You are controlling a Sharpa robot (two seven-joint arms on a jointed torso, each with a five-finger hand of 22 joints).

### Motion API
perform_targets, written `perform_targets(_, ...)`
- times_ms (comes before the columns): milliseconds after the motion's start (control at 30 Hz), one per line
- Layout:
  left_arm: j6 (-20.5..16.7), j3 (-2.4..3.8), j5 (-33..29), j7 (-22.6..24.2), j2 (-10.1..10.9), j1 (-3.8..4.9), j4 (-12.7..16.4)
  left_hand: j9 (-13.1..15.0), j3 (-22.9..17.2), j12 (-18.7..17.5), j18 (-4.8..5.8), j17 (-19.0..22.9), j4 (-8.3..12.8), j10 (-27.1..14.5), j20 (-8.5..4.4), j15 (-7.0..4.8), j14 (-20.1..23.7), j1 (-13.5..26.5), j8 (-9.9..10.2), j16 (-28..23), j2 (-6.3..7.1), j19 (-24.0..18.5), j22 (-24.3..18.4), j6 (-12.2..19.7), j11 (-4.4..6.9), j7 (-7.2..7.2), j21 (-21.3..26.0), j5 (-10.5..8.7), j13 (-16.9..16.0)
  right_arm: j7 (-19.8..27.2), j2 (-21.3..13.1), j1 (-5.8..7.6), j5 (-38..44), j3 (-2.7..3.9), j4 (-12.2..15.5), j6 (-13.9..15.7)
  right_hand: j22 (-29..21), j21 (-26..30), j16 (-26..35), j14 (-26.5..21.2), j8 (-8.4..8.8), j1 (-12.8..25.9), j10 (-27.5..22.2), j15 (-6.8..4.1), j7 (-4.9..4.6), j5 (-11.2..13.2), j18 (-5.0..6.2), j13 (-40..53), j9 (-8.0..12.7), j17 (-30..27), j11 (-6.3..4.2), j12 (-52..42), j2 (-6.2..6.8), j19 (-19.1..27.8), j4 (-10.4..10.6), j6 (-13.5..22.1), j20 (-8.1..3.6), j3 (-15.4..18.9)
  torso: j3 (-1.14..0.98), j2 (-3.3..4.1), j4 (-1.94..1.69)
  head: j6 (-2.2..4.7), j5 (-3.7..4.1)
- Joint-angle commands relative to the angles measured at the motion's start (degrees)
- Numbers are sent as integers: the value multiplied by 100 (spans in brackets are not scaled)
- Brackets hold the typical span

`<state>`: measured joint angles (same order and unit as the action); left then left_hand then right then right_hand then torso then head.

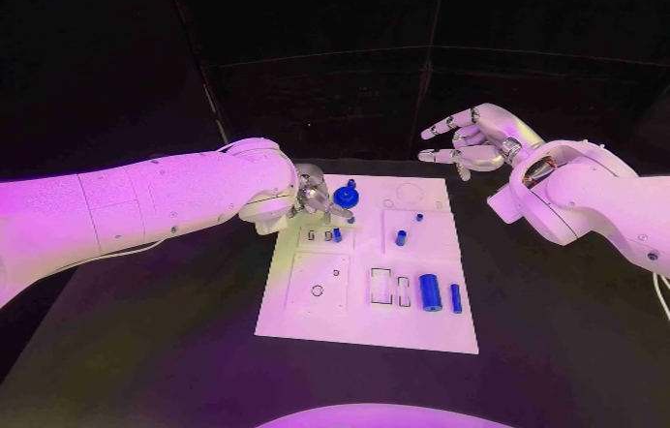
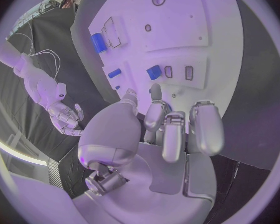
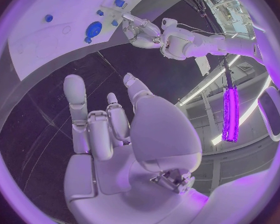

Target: Assemble the parts on the task board

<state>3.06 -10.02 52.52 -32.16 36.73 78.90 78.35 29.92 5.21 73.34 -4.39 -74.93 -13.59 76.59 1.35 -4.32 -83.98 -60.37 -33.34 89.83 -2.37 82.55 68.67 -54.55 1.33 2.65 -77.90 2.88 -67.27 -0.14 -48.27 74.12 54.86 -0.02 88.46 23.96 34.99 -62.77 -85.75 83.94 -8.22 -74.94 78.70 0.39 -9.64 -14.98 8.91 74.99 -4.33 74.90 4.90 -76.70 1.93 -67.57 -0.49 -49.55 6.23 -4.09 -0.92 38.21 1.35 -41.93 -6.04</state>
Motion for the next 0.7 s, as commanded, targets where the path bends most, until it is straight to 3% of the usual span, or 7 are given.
perform_targets(33, 277, -44, 170, -173, -61, 5, -66, 4, 31, 25, 36, -1507, 12, 50, 2, -56, -602, 9, -19, 17, -62, 27, 5, 32, -1, 10, -28, -1, -5, -47, 13, 13, 37, 4, -1, 26, -9, 36, 19, 370, -17, -19, 24, -26, -7, -27, 41, 18, -5, 517, -30, -10, -54, 36, 18, -50, -8, 25, 5, 3, 8, -14, 7)
perform_targets(233, 443, -136, 191, -198, -189, -1, -196, 21, 54, 22, 42, -1507, -1, 44, 2, -55, -602, 10, -27, 17, -73, 38, 39, 47, -2, 12, -49, -1, 0, -58, 33, 12, 39, 3, -12, 3, -34, 50, 31, 364, -22, -15, 18, -28, -5, -37, 45, 7, -3, 492, -32, -1, -56, 44, 23, -52, -11, 30, 9, 5, 2, -25, -3)
perform_targets(700, 572, -167, 197, -222, -313, -15, -331, 71, 92, 30, 51, -1507, 5, 45, 4, -53, -602, -42, -58, 17, -109, 54, 96, 72, -3, 10, -85, 0, -9, -61, 101, 11, 39, 3, -59, -30, -68, 69, 46, 358, -26, -15, 13, -31, -3, -50, 50, -4, -1, 463, -34, 7, -63, 56, 28, -51, -14, 33, 6, 8, 6, -68, 7)
